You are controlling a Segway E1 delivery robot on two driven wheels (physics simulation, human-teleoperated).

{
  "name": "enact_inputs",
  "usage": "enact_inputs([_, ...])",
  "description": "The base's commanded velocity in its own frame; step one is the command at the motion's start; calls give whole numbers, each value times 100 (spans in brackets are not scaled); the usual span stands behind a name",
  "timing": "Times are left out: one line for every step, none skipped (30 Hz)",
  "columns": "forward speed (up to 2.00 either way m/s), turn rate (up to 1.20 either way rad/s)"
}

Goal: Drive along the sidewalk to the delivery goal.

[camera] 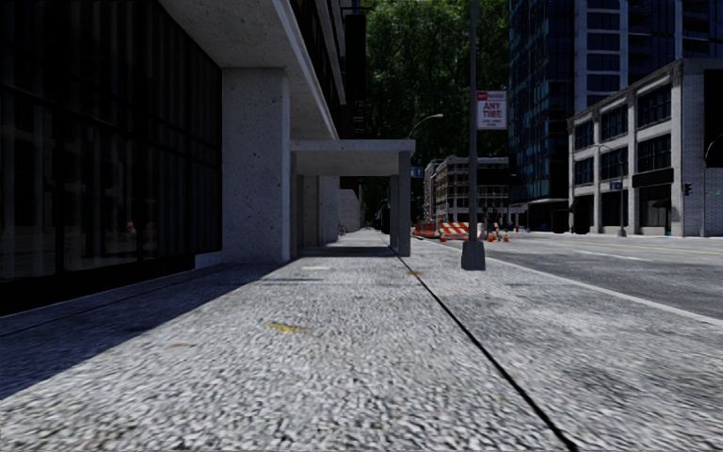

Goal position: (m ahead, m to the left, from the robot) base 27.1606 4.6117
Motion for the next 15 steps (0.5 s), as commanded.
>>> enact_inputs([200, 0])
enact_inputs([200, 0])
enact_inputs([200, 0])
enact_inputs([200, 0])
enact_inputs([200, 0])
enact_inputs([200, 0])
enact_inputs([200, 0])
enact_inputs([200, 0])
enact_inputs([200, 0])
enact_inputs([200, 0])
enact_inputs([200, 0])
enact_inputs([200, 0])
enact_inputs([200, 0])
enact_inputs([200, 0])
enact_inputs([200, 0])
